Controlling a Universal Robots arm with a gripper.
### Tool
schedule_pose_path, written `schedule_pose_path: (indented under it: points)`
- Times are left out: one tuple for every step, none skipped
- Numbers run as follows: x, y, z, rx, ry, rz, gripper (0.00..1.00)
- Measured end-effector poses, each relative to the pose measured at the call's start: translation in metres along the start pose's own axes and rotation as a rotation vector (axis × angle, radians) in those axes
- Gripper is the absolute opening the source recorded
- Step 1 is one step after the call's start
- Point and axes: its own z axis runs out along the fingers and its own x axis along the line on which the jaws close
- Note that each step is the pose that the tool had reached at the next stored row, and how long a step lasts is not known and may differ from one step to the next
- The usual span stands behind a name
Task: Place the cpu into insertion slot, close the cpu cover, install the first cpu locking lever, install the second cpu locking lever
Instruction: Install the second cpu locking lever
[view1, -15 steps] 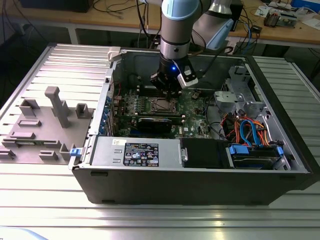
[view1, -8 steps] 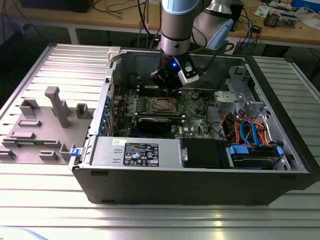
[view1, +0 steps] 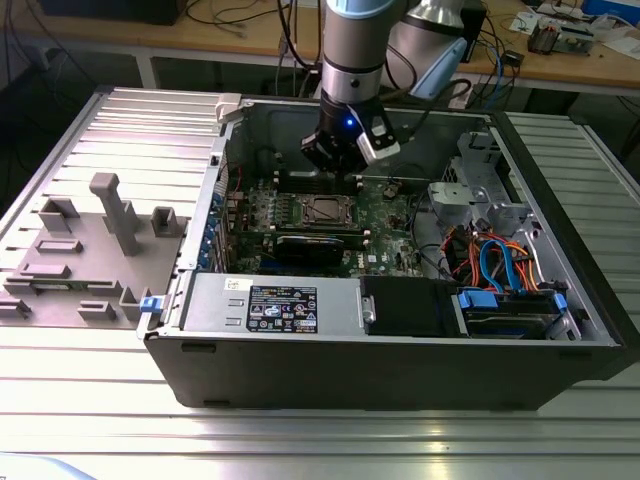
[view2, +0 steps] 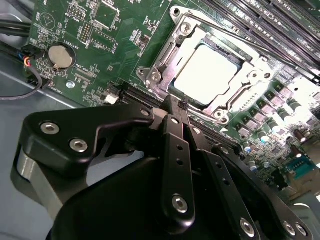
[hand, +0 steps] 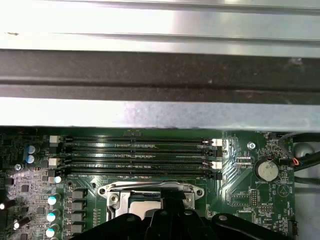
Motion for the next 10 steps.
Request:
schedule_pose_path:
  points:
    - [0.0000,0.0001,-0.0008,0.0000,0.0000,0.000,0.11]
    - [0.0000,0.0001,-0.0015,-0.0001,0.0000,0.000,0.11]
    - [-0.0001,0.0002,-0.0020,-0.0001,0.0000,0.000,0.11]
    - [-0.0001,0.0003,-0.0026,-0.0004,-0.0002,0.000,0.11]
    - [-0.0001,0.0002,-0.0027,-0.0002,-0.0001,0.000,0.11]
    - [-0.0001,0.0002,-0.0028,-0.0001,-0.0001,0.000,0.11]
    - [-0.0001,0.0002,-0.0029,-0.0001,0.0000,0.000,0.11]
    - [-0.0001,0.0002,-0.0029,-0.0001,0.0000,0.000,0.11]
    - [-0.0001,0.0002,-0.0029,-0.0001,0.0000,0.000,0.11]
    - [-0.0001,0.0002,-0.0029,-0.0001,0.0000,0.000,0.11]
